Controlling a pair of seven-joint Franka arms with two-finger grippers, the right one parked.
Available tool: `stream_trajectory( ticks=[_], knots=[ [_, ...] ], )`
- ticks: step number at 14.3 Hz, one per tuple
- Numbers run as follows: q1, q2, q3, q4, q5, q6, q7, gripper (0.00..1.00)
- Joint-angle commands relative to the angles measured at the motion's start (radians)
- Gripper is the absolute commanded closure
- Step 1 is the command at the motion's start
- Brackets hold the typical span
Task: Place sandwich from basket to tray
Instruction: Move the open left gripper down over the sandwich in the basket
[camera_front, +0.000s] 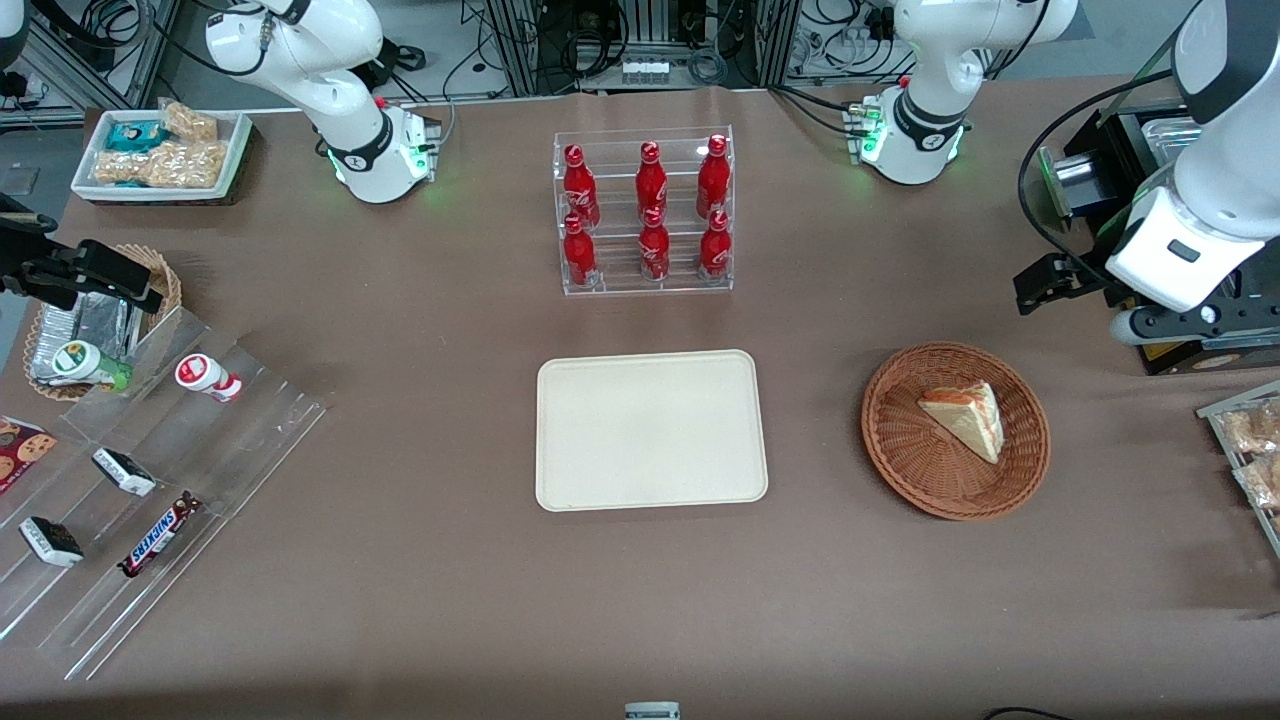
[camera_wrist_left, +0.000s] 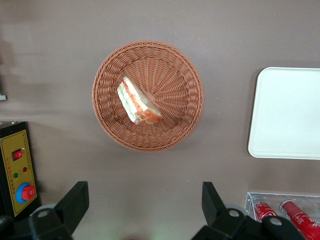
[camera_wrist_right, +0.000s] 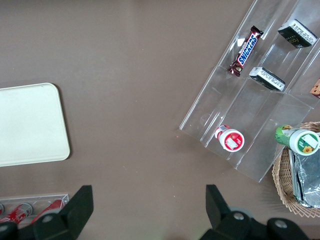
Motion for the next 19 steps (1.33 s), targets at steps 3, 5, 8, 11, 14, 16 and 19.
stream_trajectory(
  ticks=[3,5,8,11,14,16,19],
  knots=[
    [0.005,0.108,0.003,0.008,0.007,0.002,0.013,0.00],
    [0.007,0.171,0.015,0.008,0.012,0.006,0.013,0.00],
    [0.033,0.234,0.051,-0.042,0.012,0.118,0.013,0.00],
    [0.091,0.265,0.051,-0.136,0.012,0.288,0.015,0.00],
    [0.128,0.319,0.052,-0.159,0.012,0.350,0.007,0.00],
    [0.131,0.328,0.054,-0.162,0.010,0.350,-0.013,0.00],
    [0.120,0.327,0.054,-0.176,0.004,0.361,-0.210,0.00]
  ],
)
